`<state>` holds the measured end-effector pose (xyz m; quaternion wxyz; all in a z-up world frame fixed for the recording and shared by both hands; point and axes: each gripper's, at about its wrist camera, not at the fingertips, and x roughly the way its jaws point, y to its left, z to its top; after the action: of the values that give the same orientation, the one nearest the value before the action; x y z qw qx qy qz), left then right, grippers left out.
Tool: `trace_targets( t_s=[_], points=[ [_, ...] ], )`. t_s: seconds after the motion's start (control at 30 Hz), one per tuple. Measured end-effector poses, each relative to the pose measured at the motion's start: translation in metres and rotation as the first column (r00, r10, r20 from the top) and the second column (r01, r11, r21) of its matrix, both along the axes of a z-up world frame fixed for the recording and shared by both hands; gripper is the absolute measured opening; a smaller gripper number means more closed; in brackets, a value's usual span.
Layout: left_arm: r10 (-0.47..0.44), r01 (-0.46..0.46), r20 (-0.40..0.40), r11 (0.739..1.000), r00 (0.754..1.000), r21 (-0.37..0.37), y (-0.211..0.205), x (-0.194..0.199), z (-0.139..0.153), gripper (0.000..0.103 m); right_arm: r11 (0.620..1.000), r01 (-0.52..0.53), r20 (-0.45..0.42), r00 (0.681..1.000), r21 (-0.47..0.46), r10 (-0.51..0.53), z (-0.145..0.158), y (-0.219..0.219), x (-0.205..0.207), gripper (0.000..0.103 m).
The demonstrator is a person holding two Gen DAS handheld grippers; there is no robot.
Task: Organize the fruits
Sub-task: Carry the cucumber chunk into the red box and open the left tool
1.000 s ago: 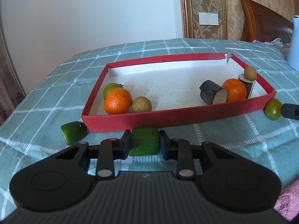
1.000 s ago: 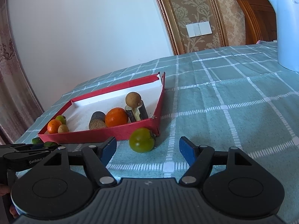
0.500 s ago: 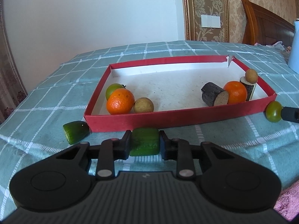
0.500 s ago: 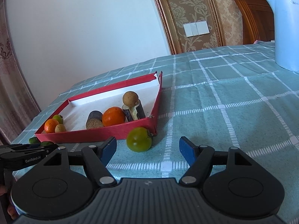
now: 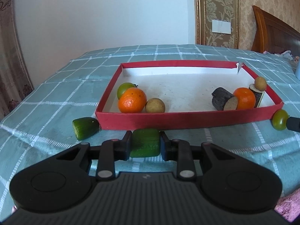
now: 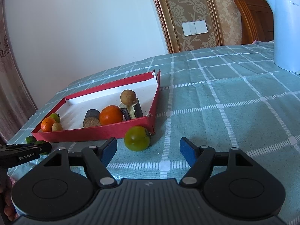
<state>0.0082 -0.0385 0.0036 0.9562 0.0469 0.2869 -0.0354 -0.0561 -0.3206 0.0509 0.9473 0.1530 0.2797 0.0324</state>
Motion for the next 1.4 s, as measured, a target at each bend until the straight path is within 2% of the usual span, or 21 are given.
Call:
trace_targets(
  t_s=[0.57, 0.83, 1.1, 1.13, 1.2, 1.23, 1.27, 1.4],
  points=[
    [0.019, -0.019, 0.001, 0.999, 1.000, -0.046, 0.009, -0.002, 0.000, 0.027, 1.000, 0.001, -0.021, 1.000, -0.021, -0.001, -0.001, 0.003, 0.003, 0.074],
    [0.025, -0.024, 0.006, 0.999, 1.000, -0.022, 0.005, -0.002, 0.003, 0.027, 1.000, -0.002, -0.017, 1.000, -0.005, 0.002, -0.002, 0.001, 0.003, 0.074],
    [-0.035, 0.036, 0.090, 0.999, 0.995, -0.019, -0.009, 0.008, 0.036, 0.029, 0.999, -0.022, 0.002, 1.000, 0.040, 0.022, -0.002, -0.004, 0.001, 0.074],
    [-0.039, 0.041, 0.095, 0.999, 0.995, -0.023, -0.012, 0.013, 0.037, 0.035, 0.999, -0.024, 0.005, 1.000, 0.049, 0.023, -0.002, -0.005, 0.001, 0.074],
    [-0.016, 0.019, 0.116, 1.000, 0.993, -0.024, -0.017, 0.021, 0.039, 0.092, 0.997, -0.025, 0.013, 1.000, 0.068, 0.025, -0.002, -0.007, 0.000, 0.074],
    [0.010, -0.006, 0.138, 1.000, 0.990, -0.025, -0.019, 0.023, 0.039, 0.097, 0.997, -0.026, 0.015, 1.000, 0.075, 0.025, -0.002, -0.008, 0.000, 0.074],
    [0.029, -0.025, 0.156, 0.999, 0.987, -0.024, -0.020, 0.025, 0.039, 0.096, 0.996, -0.027, 0.018, 1.000, 0.081, 0.026, -0.003, -0.009, -0.001, 0.074],
    [0.017, -0.016, 0.136, 1.000, 0.991, -0.010, -0.022, 0.027, 0.038, 0.094, 0.995, -0.034, 0.025, 0.999, 0.098, 0.031, -0.003, -0.011, -0.002, 0.074]
  ],
)
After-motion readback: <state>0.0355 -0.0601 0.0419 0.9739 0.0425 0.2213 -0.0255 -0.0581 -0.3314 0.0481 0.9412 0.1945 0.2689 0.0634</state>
